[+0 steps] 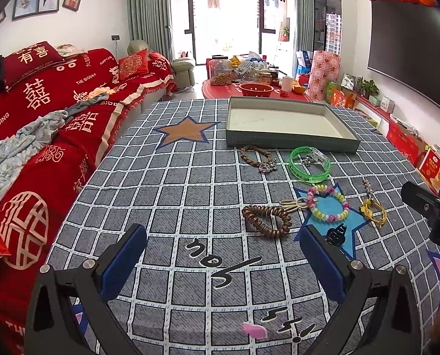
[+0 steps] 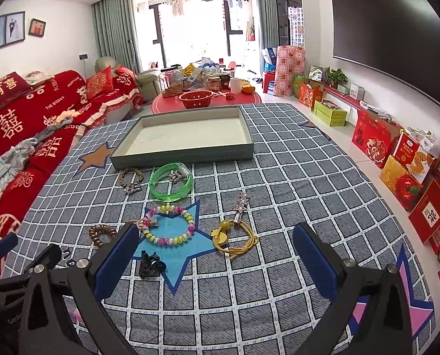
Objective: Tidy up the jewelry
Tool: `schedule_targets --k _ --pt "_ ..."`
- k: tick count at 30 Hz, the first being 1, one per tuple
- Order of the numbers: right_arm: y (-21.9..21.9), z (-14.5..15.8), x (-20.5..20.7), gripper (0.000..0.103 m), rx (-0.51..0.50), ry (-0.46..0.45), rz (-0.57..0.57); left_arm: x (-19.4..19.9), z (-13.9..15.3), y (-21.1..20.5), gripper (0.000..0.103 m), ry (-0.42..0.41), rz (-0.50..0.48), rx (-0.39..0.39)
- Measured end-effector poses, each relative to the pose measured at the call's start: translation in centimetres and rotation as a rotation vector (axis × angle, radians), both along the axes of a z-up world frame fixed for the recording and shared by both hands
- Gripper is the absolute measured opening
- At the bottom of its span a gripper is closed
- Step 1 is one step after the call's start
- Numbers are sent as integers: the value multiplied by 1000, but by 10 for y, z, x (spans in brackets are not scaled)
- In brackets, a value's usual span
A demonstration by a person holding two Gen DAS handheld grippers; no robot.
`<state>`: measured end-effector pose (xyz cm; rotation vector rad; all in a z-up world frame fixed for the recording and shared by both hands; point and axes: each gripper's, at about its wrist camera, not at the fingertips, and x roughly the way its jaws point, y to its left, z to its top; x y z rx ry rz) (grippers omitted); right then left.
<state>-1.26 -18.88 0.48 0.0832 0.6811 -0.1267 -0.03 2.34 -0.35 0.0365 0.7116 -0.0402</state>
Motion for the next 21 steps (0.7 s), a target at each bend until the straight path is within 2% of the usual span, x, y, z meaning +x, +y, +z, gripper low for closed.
schedule_targets --k 21 --pt "1 1 -1 103 1 -3 2 0 1 -2 103 -1 -4 0"
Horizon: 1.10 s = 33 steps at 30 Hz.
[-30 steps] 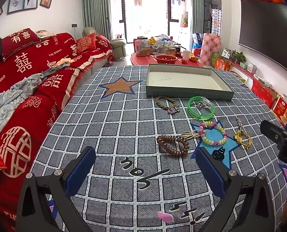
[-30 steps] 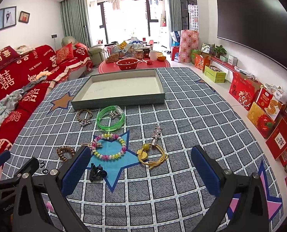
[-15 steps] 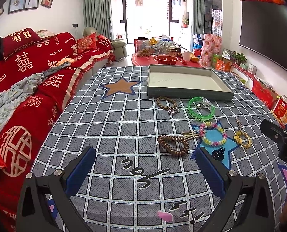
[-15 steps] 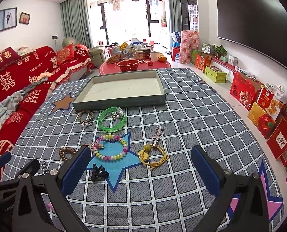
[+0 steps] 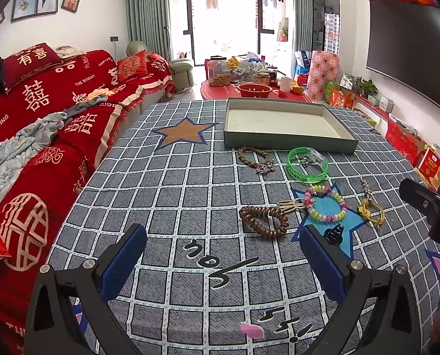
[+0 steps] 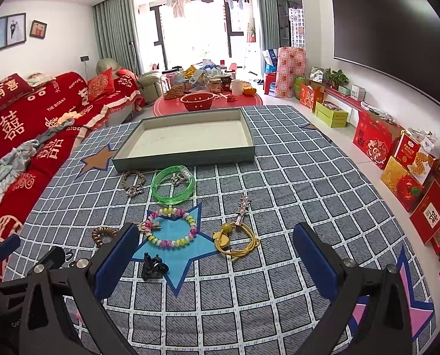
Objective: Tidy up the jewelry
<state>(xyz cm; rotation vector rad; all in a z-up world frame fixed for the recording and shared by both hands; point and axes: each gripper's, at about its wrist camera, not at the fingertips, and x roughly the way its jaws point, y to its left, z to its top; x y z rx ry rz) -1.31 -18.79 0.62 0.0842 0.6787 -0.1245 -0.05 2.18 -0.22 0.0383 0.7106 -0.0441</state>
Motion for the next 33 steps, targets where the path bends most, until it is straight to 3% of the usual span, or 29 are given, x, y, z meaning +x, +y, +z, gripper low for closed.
schedule_targets --k 33 --pt "2 1 1 103 2 6 -4 1 -2 -2 103 10 3 -6"
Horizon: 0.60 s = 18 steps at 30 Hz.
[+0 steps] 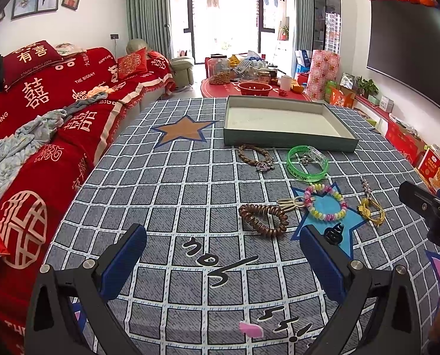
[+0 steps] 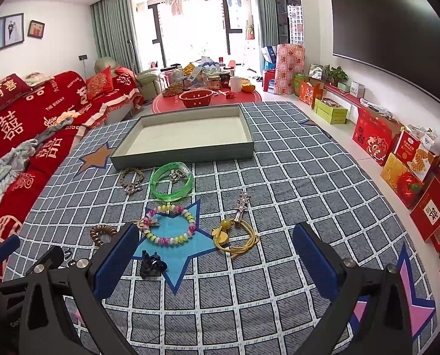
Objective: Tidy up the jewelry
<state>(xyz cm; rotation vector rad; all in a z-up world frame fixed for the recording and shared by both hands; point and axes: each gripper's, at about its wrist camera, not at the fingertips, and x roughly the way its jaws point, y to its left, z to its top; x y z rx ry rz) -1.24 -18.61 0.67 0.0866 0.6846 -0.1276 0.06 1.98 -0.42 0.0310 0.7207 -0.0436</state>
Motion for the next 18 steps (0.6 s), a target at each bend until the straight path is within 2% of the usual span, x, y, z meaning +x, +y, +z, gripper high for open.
schedule_targets --k 18 --pt "-1 0 0 103 6 -1 1 0 -2 3 103 5 3 1"
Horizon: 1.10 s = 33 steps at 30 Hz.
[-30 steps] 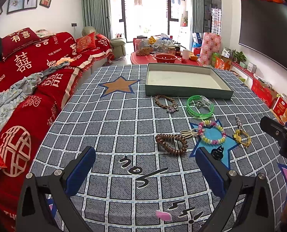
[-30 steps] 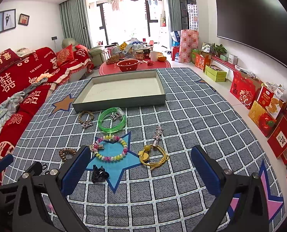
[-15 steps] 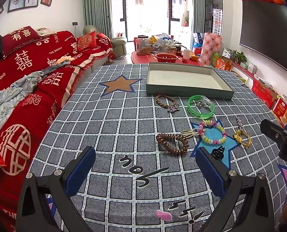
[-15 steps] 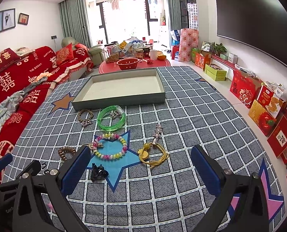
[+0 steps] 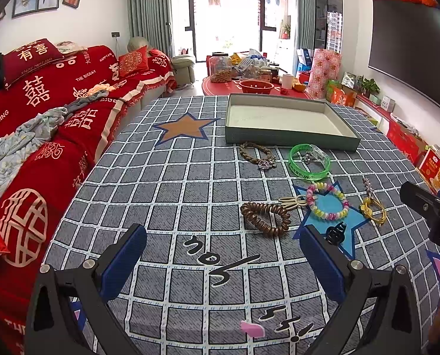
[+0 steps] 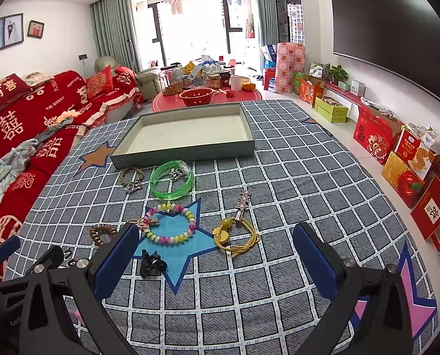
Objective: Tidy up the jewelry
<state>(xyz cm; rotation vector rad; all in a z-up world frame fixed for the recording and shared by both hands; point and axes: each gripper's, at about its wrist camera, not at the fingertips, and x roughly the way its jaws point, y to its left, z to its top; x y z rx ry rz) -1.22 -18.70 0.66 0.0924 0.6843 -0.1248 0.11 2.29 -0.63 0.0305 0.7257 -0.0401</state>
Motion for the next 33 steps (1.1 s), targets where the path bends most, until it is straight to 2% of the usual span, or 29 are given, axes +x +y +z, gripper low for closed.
schedule_targets --k 15,20,25,33 --pt "3 -3 1 103 5 24 -3 5 -9 1 103 35 -10 9" --pt "-2 -17 8 103 44 88 -10 20 -18 6 103 107 -20 -28" --pt "-38 -27 13 103 65 165 -40 48 -26 12 103 193 -43 -98" --pt "-66 -45 34 103 94 286 -63 77 -47 4 103 292 -43 -116"
